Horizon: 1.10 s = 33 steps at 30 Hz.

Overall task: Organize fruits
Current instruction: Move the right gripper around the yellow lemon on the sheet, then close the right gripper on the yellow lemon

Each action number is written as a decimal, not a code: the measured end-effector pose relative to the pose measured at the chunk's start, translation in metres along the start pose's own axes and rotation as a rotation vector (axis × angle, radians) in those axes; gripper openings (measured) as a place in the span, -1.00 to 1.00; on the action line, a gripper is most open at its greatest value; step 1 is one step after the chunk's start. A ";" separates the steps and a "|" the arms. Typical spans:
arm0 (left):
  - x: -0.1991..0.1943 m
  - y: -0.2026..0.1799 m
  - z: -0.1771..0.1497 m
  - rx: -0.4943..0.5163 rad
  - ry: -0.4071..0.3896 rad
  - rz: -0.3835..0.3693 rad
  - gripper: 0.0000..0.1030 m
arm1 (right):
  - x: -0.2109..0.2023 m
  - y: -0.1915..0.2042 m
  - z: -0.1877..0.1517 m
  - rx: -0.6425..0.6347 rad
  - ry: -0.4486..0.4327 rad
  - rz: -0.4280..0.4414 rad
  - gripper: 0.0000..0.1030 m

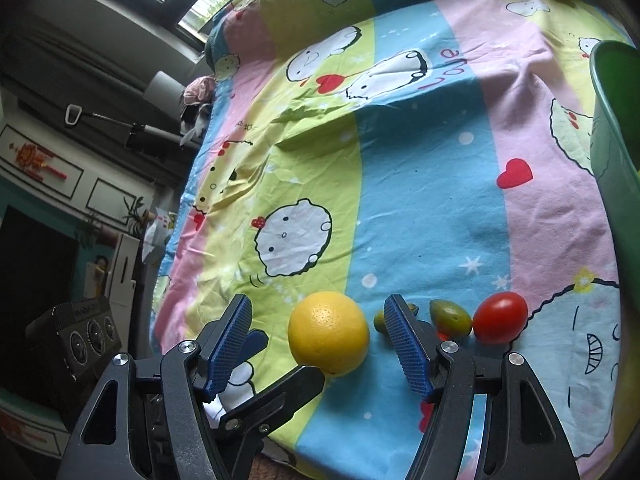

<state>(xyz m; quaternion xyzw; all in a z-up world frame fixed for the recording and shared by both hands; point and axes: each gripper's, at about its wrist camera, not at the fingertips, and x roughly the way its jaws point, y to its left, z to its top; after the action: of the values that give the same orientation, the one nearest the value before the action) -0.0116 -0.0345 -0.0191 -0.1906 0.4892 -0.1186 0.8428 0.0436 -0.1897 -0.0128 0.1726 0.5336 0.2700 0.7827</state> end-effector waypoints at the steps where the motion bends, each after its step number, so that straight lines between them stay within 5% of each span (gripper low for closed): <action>1: 0.001 0.000 0.000 0.001 0.001 -0.005 0.61 | 0.001 -0.001 0.000 -0.003 0.006 0.003 0.37; 14: 0.009 -0.001 0.000 0.018 0.009 0.014 0.58 | 0.022 0.002 -0.002 -0.029 0.068 -0.005 0.23; 20: 0.021 -0.002 -0.001 0.010 0.074 -0.051 0.23 | 0.024 0.003 -0.002 -0.036 0.072 -0.004 0.22; 24: 0.024 -0.004 -0.003 0.020 0.064 -0.020 0.02 | 0.027 0.002 -0.002 -0.036 0.082 -0.005 0.22; 33: 0.019 -0.011 -0.003 0.055 0.015 0.024 0.01 | 0.030 0.001 -0.004 -0.045 0.094 -0.024 0.09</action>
<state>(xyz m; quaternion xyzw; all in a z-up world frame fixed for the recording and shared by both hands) -0.0055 -0.0519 -0.0304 -0.1607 0.4943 -0.1235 0.8453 0.0483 -0.1708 -0.0355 0.1358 0.5654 0.2806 0.7636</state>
